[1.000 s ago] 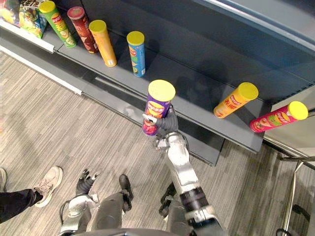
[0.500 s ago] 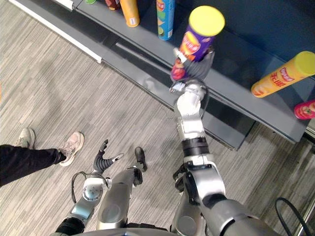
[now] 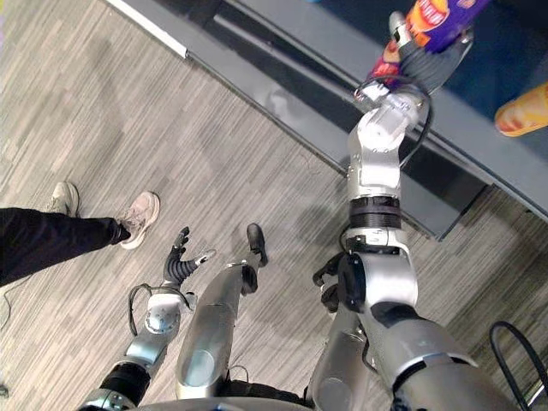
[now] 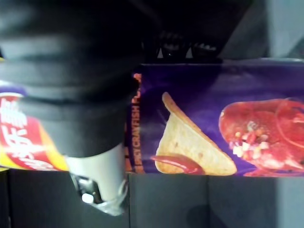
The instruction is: Put the gum and the chips on the shelf.
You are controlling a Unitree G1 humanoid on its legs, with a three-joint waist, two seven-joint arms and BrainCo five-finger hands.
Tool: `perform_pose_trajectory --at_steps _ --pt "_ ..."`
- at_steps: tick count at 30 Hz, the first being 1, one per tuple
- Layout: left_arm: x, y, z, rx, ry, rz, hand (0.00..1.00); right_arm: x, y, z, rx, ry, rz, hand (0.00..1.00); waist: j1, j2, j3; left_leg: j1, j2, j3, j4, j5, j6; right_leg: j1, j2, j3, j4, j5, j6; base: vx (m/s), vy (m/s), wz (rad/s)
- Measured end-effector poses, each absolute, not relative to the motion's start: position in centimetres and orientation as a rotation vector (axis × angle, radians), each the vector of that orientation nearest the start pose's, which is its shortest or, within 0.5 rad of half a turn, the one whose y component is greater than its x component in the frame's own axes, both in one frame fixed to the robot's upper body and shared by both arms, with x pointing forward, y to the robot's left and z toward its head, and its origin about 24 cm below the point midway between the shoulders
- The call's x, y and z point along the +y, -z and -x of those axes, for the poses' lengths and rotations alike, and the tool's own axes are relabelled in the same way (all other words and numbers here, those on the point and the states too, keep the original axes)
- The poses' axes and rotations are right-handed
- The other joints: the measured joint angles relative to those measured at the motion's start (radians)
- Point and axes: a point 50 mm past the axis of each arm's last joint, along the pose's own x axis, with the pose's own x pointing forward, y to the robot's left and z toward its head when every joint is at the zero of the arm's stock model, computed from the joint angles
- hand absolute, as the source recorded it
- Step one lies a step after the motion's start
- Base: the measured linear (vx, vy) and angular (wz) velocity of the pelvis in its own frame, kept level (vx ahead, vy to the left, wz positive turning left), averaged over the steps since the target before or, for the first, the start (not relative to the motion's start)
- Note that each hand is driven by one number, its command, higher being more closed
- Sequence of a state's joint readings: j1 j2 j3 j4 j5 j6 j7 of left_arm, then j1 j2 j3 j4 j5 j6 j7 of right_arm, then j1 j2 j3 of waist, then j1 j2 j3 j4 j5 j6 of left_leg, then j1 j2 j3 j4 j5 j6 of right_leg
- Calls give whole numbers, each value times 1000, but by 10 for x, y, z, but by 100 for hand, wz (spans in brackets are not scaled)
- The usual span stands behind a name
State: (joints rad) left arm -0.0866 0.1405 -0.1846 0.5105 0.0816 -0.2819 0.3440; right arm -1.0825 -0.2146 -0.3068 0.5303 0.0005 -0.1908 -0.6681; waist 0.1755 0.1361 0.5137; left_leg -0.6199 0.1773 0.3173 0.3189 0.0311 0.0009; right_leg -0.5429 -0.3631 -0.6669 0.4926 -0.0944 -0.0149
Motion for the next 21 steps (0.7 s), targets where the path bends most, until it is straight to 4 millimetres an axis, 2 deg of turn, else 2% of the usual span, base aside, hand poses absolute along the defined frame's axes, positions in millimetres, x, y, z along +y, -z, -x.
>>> perform_pose_trajectory --at_steps 3,8,11,12,18,21 --pt "152 23 -250 95 -111 -266 0 -212 -294 -370 -705 739 -238 100 16 4 3 -14 5 -5 1 11 1 -16 -1 -4 18 -13 -9 37 -117 5" --pt "150 15 -253 57 -103 -253 0 -215 -300 -370 -709 744 -248 100 21 6 4 -41 8 -31 -3 23 -13 -34 -6 -28 46 -38 -17 28 -124 13" --pt "149 9 -255 39 -108 -212 0 -216 -312 -371 -724 748 -255 100 22 8 4 -59 6 -41 -6 31 -16 -50 -11 -37 59 -46 -23 26 -95 9" --pt "147 7 -257 27 -98 -211 0 -221 -320 -369 -748 757 -252 100 22 17 9 -68 2 -52 -11 38 -15 -53 -16 -47 67 -51 -23 30 -110 21" --pt "144 0 -258 -2 -81 -201 0 -230 -330 -365 -772 781 -241 100 29 22 11 -91 -17 -81 -37 69 -13 -70 -40 -79 103 -79 -27 48 -108 19" --pt "141 -5 -259 -22 -65 -194 0 -235 -344 -365 -775 795 -231 100 42 22 11 -113 -23 -85 -39 73 -17 -98 -54 -81 128 -92 -30 45 -113 11"
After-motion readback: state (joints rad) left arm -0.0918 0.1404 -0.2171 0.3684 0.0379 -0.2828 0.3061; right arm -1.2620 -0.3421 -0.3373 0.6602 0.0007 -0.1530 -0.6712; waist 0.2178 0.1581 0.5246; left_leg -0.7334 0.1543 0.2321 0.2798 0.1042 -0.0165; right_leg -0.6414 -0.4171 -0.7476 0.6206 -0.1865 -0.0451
